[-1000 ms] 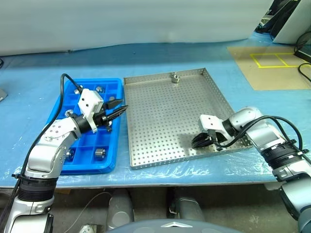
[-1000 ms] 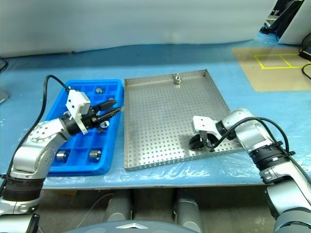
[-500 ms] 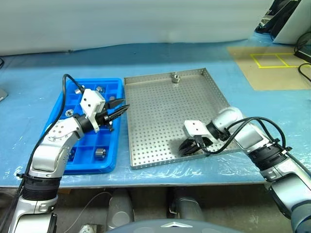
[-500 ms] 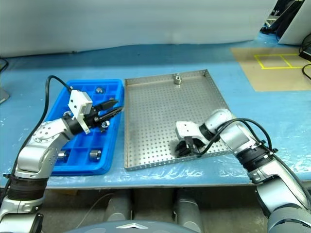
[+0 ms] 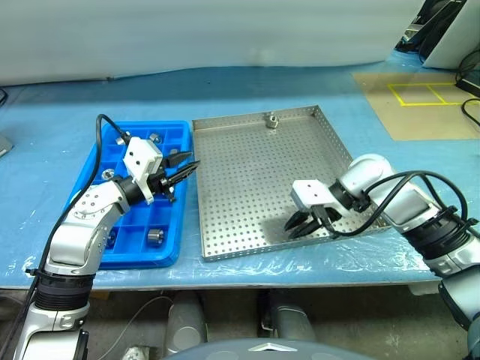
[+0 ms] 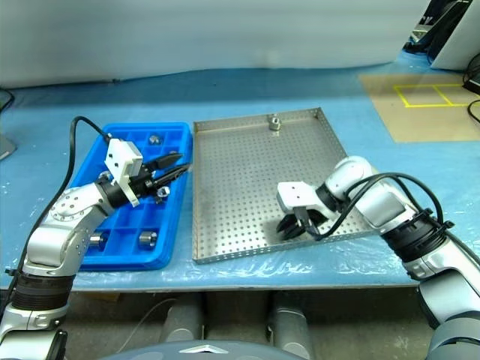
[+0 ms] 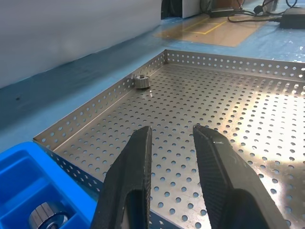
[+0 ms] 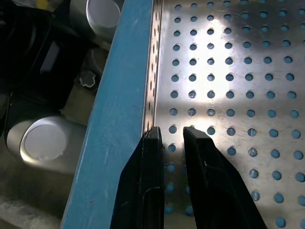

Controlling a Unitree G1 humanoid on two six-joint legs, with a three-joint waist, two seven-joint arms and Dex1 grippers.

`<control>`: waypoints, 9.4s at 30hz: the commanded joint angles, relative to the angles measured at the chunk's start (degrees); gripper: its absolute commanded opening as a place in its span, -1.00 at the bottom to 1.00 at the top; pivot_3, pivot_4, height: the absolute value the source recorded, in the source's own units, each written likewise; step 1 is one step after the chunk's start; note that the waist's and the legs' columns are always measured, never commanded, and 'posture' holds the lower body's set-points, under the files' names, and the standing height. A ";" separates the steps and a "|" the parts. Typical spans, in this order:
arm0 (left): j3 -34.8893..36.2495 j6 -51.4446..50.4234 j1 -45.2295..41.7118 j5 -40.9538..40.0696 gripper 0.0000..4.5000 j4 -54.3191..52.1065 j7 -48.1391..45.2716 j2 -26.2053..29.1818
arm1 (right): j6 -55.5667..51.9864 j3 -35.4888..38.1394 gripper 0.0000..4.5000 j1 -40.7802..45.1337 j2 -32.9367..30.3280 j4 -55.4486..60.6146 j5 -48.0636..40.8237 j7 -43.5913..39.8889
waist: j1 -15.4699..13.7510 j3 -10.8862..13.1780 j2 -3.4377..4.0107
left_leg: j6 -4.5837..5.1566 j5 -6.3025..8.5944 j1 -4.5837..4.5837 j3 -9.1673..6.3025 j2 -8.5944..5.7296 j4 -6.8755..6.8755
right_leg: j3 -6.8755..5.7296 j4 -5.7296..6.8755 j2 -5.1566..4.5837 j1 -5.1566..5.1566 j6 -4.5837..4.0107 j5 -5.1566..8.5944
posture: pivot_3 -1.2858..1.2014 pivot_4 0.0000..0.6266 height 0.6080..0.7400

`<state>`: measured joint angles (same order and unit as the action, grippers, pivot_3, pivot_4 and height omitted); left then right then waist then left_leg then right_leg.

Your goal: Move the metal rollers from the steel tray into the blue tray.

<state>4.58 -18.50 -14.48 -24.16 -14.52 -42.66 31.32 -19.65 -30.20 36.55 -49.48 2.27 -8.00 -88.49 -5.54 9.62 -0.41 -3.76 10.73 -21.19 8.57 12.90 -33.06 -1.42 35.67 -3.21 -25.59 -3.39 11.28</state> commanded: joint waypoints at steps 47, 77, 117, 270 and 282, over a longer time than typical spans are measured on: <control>-0.65 1.77 -4.12 1.07 -0.37 2.09 -0.84 -1.72 | 12.99 13.27 -0.70 13.11 19.41 -31.35 7.18 27.06 | 0.21 0.07 0.07 | 0.19 -0.40 -0.48 0.00 -0.02 0.00 | -0.03 -0.04 0.01 -0.20 -0.02 -0.11 | 0.08 -0.52 1.00; -1.89 3.50 -5.01 2.17 -0.37 4.40 -0.94 -3.20 | -4.64 3.74 -0.70 -7.91 4.43 4.94 5.65 3.38 | -0.13 0.06 0.09 | 0.18 -0.20 -0.35 0.02 -0.03 0.03 | -0.02 -0.18 -0.04 -0.05 0.06 -0.07 | 0.08 -0.52 1.00; -1.83 3.74 -6.06 2.52 -0.37 5.72 -1.28 -3.06 | -21.78 -2.50 -0.70 -5.38 -3.00 22.48 -2.04 -0.84 | 0.04 0.06 0.10 | 0.22 -0.13 0.05 0.02 -0.06 0.18 | 0.00 -0.29 -0.07 0.34 0.20 0.04 | 0.07 -0.52 1.00; -5.25 7.30 -9.66 5.80 -0.37 11.91 -0.09 -8.23 | -22.24 35.32 -0.99 27.02 36.63 -38.47 -1.28 64.05 | 1.98 0.15 0.24 | -0.21 -0.38 -0.59 0.08 -0.04 0.14 | 0.00 0.02 -0.03 -0.51 0.01 -0.05 | 0.02 -0.52 1.00; -6.06 7.58 -10.76 5.93 -0.37 12.69 -0.30 -9.61 | 4.60 33.21 -0.44 28.54 38.88 -65.66 5.60 69.79 | 2.58 0.17 0.28 | -0.21 -0.38 -0.62 0.09 -0.06 0.14 | 0.03 0.03 -0.05 -0.54 0.00 -0.05 | 0.01 -0.52 1.00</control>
<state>-1.70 -11.71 -24.45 -18.03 -0.46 -42.97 21.82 -18.52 3.11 62.70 -10.98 -61.75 -3.02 -19.38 -2.96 9.79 -0.13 -3.97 10.35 -21.83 8.67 12.84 -32.92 -1.40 35.69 -3.25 -26.14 -3.39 11.23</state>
